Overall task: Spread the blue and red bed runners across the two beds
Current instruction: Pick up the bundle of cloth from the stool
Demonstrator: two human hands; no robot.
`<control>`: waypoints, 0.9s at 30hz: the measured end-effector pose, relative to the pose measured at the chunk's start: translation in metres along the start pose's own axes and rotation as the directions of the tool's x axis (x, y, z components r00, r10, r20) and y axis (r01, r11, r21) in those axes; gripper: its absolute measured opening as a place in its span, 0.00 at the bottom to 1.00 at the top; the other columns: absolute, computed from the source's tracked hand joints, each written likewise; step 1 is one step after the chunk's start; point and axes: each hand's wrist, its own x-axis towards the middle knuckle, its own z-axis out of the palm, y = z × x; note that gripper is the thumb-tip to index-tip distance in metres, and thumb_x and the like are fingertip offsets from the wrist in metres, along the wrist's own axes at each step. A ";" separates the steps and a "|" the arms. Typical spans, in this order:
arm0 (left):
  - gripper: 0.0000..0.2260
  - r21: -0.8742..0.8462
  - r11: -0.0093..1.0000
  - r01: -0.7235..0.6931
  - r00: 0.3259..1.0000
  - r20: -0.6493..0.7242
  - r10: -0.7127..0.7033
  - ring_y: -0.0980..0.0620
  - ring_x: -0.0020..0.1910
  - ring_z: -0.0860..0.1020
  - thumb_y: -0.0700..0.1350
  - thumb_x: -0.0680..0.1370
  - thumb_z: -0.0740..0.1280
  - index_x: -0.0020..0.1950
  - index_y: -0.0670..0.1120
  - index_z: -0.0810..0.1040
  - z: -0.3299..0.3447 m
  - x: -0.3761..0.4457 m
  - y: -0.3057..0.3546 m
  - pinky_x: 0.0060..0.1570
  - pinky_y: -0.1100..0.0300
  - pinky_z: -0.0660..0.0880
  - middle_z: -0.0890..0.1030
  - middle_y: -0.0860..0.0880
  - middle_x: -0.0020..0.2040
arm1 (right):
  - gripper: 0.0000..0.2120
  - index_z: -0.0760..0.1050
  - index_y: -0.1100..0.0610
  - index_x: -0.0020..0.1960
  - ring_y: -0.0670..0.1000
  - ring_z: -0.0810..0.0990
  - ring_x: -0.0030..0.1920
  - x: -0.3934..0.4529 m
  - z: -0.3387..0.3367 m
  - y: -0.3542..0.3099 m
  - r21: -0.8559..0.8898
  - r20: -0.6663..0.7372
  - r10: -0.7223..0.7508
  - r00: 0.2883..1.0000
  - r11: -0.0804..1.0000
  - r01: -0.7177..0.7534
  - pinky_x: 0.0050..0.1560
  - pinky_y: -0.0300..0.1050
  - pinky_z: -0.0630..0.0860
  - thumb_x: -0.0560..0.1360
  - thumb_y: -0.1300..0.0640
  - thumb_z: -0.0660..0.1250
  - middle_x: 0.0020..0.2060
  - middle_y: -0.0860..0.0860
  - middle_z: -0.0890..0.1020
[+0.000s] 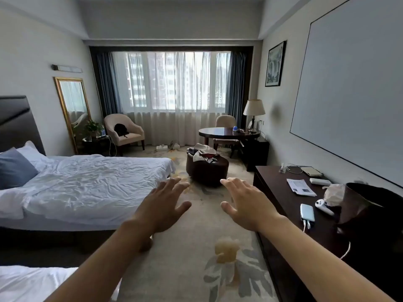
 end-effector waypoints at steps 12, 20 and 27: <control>0.27 0.002 0.998 0.064 0.995 0.071 -0.064 0.50 0.77 0.59 0.63 0.80 0.58 0.77 0.58 0.58 0.060 0.150 -0.039 0.71 0.49 0.65 0.57 0.53 0.78 | 0.31 0.54 0.49 0.79 0.51 0.65 0.74 0.132 0.067 0.096 0.070 0.027 0.001 1.000 0.998 -0.002 0.71 0.51 0.67 0.80 0.41 0.59 0.75 0.47 0.63; 0.27 0.004 0.998 0.060 0.995 0.074 -0.060 0.51 0.76 0.59 0.63 0.80 0.57 0.77 0.57 0.57 0.092 0.245 -0.083 0.70 0.50 0.66 0.57 0.53 0.78 | 0.31 0.55 0.48 0.78 0.50 0.67 0.72 0.234 0.107 0.139 0.085 0.028 -0.003 1.000 0.996 0.001 0.68 0.50 0.69 0.79 0.41 0.59 0.73 0.46 0.65; 0.27 -0.025 0.999 0.048 0.996 0.073 -0.046 0.50 0.76 0.60 0.63 0.80 0.58 0.77 0.57 0.58 0.128 0.335 -0.154 0.71 0.50 0.66 0.59 0.53 0.78 | 0.30 0.55 0.49 0.78 0.50 0.67 0.72 0.335 0.151 0.165 0.058 0.040 0.022 0.999 0.998 -0.025 0.68 0.50 0.69 0.80 0.42 0.59 0.74 0.46 0.65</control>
